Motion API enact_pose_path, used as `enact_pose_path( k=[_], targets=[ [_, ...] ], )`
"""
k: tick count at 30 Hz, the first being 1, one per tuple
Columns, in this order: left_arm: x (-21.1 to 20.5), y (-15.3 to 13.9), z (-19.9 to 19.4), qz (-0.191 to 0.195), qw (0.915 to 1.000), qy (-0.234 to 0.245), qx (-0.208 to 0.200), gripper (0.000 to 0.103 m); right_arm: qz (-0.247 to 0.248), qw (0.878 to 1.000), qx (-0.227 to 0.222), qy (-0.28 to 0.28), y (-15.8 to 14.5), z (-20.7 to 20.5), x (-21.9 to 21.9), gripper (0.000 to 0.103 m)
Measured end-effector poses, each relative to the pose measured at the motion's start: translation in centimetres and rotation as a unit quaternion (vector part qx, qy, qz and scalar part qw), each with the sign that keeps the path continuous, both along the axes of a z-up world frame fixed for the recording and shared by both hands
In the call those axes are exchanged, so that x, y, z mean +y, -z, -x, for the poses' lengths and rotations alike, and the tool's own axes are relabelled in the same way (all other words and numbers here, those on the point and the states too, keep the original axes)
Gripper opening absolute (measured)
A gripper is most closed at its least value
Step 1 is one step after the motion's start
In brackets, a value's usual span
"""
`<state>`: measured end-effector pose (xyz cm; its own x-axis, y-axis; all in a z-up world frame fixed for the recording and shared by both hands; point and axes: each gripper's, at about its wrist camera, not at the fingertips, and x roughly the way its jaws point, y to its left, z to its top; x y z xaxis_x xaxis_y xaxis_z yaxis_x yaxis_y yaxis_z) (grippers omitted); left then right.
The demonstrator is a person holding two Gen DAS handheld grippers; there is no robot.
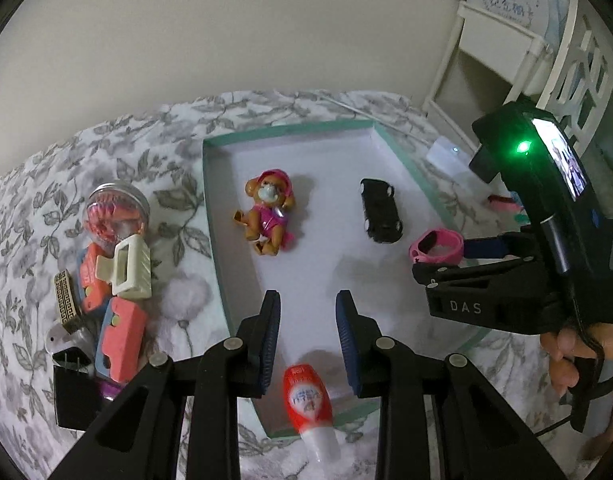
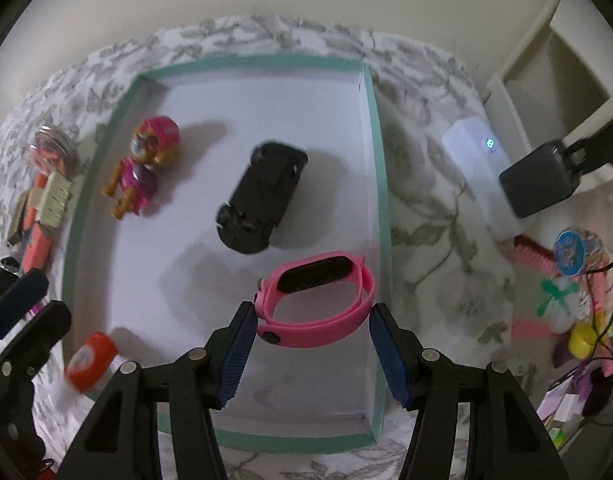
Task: Organize rigid objects
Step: 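Carry the bottle and wristband over the tray and open both tools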
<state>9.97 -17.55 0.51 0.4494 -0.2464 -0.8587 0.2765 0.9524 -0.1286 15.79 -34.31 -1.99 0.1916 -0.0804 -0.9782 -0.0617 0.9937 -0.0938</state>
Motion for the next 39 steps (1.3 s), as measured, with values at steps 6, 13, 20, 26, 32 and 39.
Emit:
enact_pose_path(
  k=[6, 13, 20, 26, 32, 39],
  targets=[
    [0.4, 0.5, -0.2, -0.002, 0.9999, -0.010, 0.013, 0.030, 0.004, 1.000, 0.017, -0.004, 0.8, 0.5, 0.0, 0.061],
    [0.7, 0.9, -0.4, -0.007, 0.9996, -0.017, 0.020, 0.030, 0.024, 0.999, 0.032, -0.021, 1.5, 1.2, 0.8, 0.062],
    [1.3, 1.3, -0.9, -0.010, 0.9989, -0.033, 0.031, 0.030, 0.034, 0.999, 0.028, -0.028, 1.0, 0.6, 1.3, 0.071],
    [2.3, 1.1, -1.2, -0.012, 0.9981, -0.054, 0.029, 0.041, 0.033, 0.999, 0.006, -0.038, -0.5, 0.9, 2.1, 0.077],
    [3.8, 0.6, -1.6, -0.003, 0.9964, -0.081, 0.024, 0.057, 0.030, 0.998, -0.016, -0.054, -2.1, 1.0, 3.7, 0.086],
    [6.3, -0.3, -2.1, 0.015, 0.9923, -0.123, 0.011, 0.081, 0.033, 0.996, -0.034, -0.070, -2.6, 1.1, 4.9, 0.100]
  ],
)
